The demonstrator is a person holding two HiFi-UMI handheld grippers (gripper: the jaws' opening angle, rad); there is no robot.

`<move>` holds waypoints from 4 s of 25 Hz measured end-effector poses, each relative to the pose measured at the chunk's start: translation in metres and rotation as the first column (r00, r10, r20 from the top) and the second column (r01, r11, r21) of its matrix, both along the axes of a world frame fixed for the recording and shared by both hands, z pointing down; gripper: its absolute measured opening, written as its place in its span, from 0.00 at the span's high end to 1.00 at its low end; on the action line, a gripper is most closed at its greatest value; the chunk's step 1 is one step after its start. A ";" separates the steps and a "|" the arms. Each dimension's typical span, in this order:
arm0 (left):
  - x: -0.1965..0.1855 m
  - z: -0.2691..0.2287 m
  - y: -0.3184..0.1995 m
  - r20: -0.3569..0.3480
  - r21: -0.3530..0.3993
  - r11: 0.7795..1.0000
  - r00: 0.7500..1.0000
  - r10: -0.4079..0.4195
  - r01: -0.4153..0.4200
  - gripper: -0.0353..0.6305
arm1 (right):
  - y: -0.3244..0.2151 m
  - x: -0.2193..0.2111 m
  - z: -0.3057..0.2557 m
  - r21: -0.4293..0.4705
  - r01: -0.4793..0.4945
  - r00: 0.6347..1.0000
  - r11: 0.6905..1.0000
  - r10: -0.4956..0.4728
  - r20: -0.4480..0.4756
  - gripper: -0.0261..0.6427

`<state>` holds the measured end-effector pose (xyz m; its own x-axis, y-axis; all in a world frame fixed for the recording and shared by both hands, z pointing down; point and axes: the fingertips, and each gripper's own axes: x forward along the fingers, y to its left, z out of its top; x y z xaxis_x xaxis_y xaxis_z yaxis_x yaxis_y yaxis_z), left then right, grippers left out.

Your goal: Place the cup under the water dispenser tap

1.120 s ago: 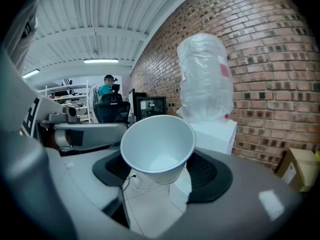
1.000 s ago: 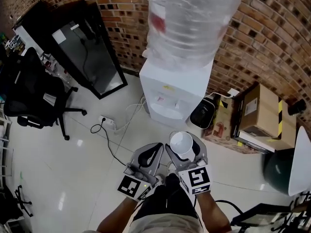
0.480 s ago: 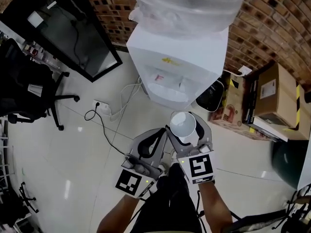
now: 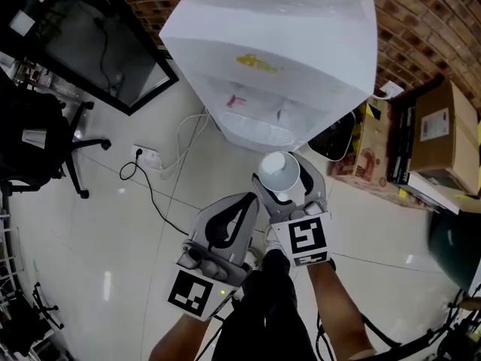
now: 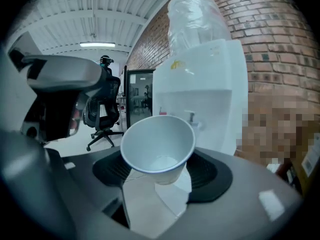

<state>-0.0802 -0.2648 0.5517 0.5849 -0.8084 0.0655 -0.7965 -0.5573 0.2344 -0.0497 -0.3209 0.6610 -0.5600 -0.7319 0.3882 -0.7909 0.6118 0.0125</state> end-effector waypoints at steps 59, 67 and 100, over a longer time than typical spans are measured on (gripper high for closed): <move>-0.006 0.083 0.019 0.031 -0.165 0.985 0.998 -0.047 0.051 0.96 | -0.049 0.014 0.122 -0.207 -0.129 0.991 0.970 0.131 -0.005 0.39; -0.009 0.049 0.039 0.040 -0.142 0.989 0.998 -0.040 0.045 0.96 | 0.001 0.010 0.054 -0.189 -0.092 0.995 0.978 0.098 0.023 0.45; -0.009 -0.210 0.147 -0.071 0.152 0.988 0.997 0.037 -0.026 0.96 | 0.186 -0.006 -0.286 0.162 0.020 0.998 0.987 -0.029 0.054 0.85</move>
<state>-0.0897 -0.1182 0.3417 0.6093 -0.7867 -0.0996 -0.7616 -0.6155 0.2029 -0.0557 -0.1345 0.3747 -0.5963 -0.7680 0.2337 -0.7777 0.6248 0.0689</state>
